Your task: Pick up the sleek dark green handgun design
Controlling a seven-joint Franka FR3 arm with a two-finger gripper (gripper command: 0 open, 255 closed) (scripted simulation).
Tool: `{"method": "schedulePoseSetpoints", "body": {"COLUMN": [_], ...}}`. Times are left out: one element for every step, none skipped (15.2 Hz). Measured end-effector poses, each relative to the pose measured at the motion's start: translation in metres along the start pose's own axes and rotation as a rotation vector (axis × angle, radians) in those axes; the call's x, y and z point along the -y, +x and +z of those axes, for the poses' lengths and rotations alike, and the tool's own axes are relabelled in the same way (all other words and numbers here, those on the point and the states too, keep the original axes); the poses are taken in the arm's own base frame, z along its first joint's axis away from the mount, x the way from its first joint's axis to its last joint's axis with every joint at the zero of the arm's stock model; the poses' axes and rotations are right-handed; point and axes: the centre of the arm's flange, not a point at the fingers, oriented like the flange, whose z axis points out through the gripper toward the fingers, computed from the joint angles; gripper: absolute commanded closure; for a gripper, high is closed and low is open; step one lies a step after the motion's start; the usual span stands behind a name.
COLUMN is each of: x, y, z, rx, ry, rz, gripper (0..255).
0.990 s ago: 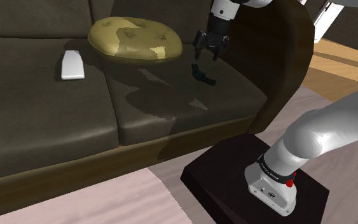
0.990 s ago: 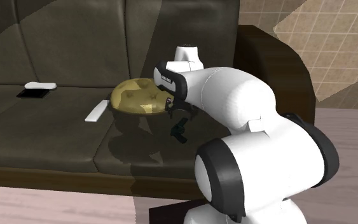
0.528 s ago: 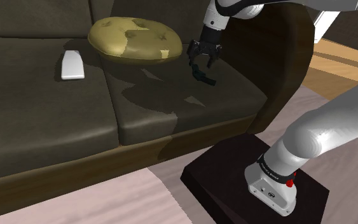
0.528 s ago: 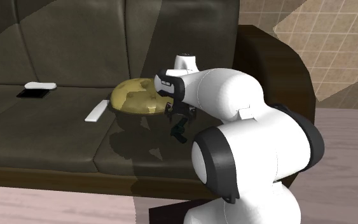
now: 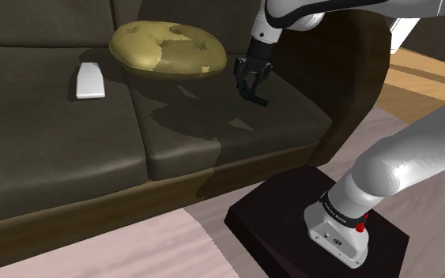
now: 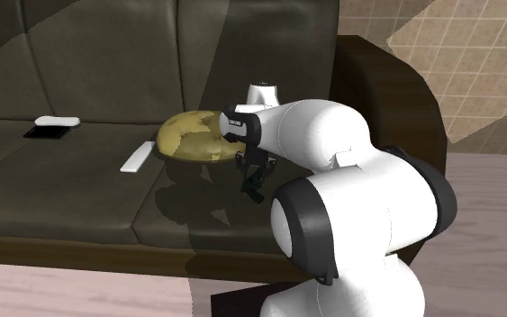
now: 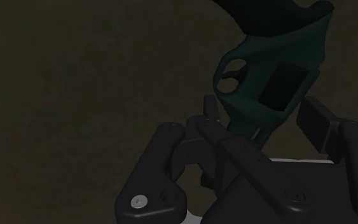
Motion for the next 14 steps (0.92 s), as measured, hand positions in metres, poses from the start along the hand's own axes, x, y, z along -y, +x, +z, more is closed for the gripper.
{"method": "schedulePoseSetpoints", "body": {"x": [0.0, 0.0, 0.0, 0.0, 0.0, 0.0, 0.0, 0.0, 0.0, 0.001, 0.001, 0.002, 0.002, 0.004], "y": [0.0, 0.0, 0.0, 0.0, 0.0, 0.0, 0.0, -0.001, -0.002, -0.001, 0.0, 0.0, 0.0, 0.0], "z": [0.0, 0.0, 0.0, 0.0, 0.0, 0.0, -0.002, -0.006, -0.01, -0.014, -0.02, -0.025, -0.03, -0.036], "rx": [-0.001, -0.001, -0.001, -0.001, 0.0, -0.001, 0.0, 0.001, 0.001, 0.001, 0.001, 0.001, 0.001, 0.001], "ry": [0.0, 0.0, 0.0, 0.0, 0.0, 0.0, 0.0, 0.0, 0.0, 0.0, 0.0, 0.0, 0.0, 0.0], "rz": [0.0, 0.0, 0.0, 0.0, 0.0, 0.0, 0.0, 0.0, 0.0, 0.0, 0.0, 0.0, 0.0, 0.0], "gripper": [255, 255, 255, 255, 255, 255, 255, 255, 255, 255, 255, 255, 255, 255]}}
